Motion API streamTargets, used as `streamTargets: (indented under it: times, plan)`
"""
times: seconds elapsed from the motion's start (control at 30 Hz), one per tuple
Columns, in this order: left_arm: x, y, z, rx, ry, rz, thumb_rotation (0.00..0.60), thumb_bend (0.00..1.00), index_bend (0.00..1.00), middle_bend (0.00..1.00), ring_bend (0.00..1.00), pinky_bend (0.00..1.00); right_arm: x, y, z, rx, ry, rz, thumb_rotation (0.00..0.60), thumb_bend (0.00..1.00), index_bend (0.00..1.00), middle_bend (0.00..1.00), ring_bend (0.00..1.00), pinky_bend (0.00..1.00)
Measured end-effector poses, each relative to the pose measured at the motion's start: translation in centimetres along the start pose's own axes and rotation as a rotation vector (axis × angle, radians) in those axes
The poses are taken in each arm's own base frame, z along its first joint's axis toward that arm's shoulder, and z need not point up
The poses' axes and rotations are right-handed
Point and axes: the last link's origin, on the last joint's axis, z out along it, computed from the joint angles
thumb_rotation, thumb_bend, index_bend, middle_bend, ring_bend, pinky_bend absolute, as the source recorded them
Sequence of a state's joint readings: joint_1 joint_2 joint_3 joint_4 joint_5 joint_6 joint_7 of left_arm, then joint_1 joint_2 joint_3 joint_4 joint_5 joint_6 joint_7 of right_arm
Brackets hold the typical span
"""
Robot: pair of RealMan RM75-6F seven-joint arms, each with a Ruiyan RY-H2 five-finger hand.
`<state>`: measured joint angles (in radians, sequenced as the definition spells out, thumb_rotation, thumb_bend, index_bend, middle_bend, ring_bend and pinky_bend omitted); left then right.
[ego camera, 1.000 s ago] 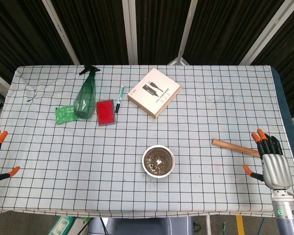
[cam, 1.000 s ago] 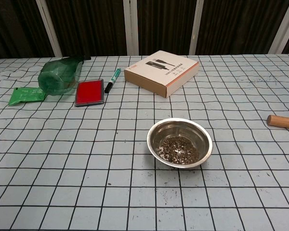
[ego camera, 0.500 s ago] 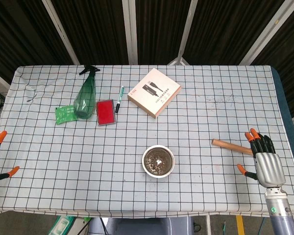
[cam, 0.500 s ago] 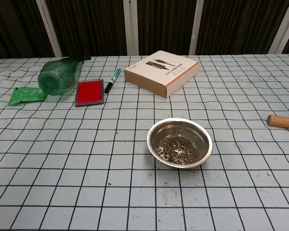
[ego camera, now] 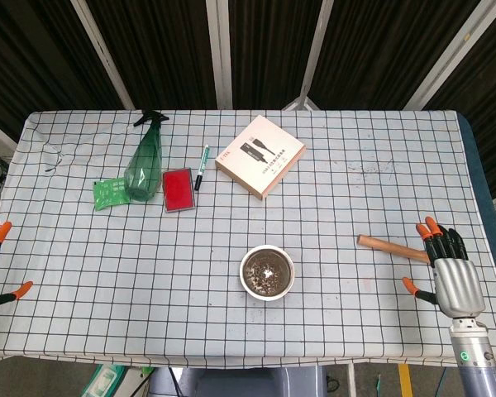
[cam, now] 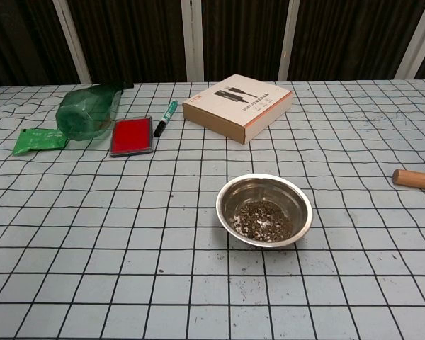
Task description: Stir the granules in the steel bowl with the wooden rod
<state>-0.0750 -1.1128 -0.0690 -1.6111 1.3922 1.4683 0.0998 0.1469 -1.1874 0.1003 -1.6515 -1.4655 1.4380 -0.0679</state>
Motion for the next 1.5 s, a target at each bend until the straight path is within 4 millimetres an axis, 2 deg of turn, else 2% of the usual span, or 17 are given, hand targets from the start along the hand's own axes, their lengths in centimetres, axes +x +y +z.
streamTargets:
  times: [0.3,0.4,0.67,0.97,1.2,1.5]
  plan:
    - [0.0,0.0,0.0,0.000,-0.001,-0.004,0.600,0.02,0.00,0.00,0.00,0.00,-0.2,-0.3,0.1,-0.002,-0.010,0.001,0.600,0.25,0.00,0.00,0.00,0.00]
    - [0.0,0.0,0.0,0.000,-0.002,-0.003,0.600,0.02,0.00,0.00,0.00,0.00,-0.4,-0.7,0.6,-0.002,-0.014,0.003,0.600,0.25,0.00,0.03,0.01,0.00]
    - [0.0,0.0,0.0,0.004,-0.003,-0.010,0.600,0.02,0.00,0.00,0.00,0.00,-1.8,-2.5,2.4,0.011,-0.048,-0.018,0.600,0.25,0.23,0.23,0.19,0.00]
    - [0.1,-0.1,0.1,0.001,-0.012,-0.023,0.600,0.02,0.00,0.00,0.00,0.00,-5.2,-4.7,5.3,0.002,-0.112,-0.107,0.600,0.25,0.25,0.26,0.22,0.00]
    - [0.1,-0.2,0.2,-0.003,-0.019,-0.033,0.600,0.02,0.00,0.00,0.00,0.00,-7.0,-4.3,8.0,-0.063,-0.136,-0.155,0.600,0.25,0.29,0.29,0.25,0.00]
    - [0.1,-0.1,0.2,-0.003,-0.022,-0.032,0.600,0.02,0.00,0.00,0.00,0.00,-8.2,-3.6,9.1,-0.109,-0.170,-0.168,0.600,0.25,0.38,0.36,0.31,0.00]
